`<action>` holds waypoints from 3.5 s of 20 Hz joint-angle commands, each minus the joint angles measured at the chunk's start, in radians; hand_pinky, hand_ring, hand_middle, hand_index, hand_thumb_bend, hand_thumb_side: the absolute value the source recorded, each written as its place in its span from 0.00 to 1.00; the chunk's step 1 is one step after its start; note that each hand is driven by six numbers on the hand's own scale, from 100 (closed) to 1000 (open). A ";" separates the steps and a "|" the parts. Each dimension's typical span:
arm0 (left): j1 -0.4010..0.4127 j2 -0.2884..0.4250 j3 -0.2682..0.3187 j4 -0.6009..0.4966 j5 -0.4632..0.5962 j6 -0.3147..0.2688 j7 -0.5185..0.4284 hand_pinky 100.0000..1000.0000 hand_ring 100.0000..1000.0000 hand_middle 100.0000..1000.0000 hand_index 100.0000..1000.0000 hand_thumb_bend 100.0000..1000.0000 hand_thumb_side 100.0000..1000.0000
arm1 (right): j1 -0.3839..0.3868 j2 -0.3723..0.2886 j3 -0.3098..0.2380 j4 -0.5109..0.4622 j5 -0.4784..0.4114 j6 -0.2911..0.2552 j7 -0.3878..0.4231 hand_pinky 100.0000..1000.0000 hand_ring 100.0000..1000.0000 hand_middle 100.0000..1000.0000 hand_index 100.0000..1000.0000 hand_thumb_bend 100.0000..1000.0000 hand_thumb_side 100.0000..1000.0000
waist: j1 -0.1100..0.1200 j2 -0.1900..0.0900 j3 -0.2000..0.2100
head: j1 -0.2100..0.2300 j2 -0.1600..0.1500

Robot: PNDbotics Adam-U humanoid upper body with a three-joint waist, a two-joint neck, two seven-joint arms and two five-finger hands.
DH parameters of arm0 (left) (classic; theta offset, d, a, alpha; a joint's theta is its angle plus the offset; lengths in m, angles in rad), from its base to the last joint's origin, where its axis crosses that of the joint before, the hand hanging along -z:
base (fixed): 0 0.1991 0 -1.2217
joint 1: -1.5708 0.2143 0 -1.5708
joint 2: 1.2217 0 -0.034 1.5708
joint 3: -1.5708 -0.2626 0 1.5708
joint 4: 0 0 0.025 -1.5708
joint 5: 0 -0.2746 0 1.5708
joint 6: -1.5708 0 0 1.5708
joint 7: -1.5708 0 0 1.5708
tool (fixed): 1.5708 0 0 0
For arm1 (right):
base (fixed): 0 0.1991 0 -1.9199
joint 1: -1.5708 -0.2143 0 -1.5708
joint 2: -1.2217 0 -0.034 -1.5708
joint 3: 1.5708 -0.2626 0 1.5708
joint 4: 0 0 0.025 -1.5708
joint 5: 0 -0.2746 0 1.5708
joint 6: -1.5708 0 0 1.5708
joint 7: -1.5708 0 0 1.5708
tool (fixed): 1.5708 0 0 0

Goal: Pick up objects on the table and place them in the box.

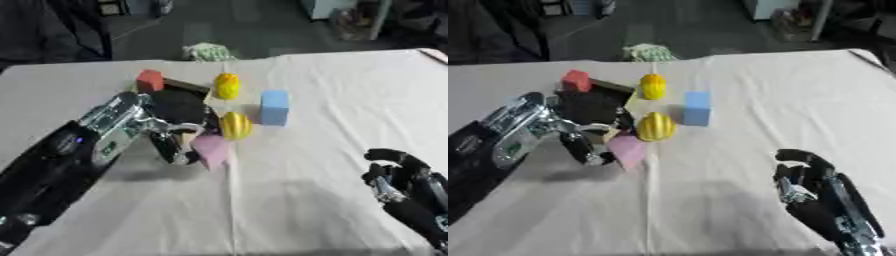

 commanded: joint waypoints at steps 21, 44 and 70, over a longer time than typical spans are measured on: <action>-0.056 0.050 0.263 0.451 -0.306 0.205 0.266 0.76 0.72 0.61 0.78 0.20 0.08 | -0.001 -0.010 -0.004 -0.012 -0.002 -0.001 0.002 0.56 0.55 0.69 0.74 0.00 0.20 | -0.011 -0.005 0.000 | -0.007 0.005; -0.080 0.053 0.296 0.542 -0.368 0.200 0.343 0.78 0.75 0.73 0.95 0.24 0.08 | -0.020 -0.006 -0.004 -0.021 -0.007 0.004 0.000 0.56 0.55 0.69 0.74 0.00 0.20 | -0.023 0.043 -0.028 | 0.005 0.005; -0.129 0.021 0.140 0.135 0.083 0.193 0.157 0.80 0.73 0.71 0.92 0.14 0.27 | -0.024 -0.009 -0.001 -0.021 -0.008 -0.003 0.009 0.57 0.55 0.69 0.74 0.00 0.21 | -0.010 0.031 -0.041 | 0.008 0.005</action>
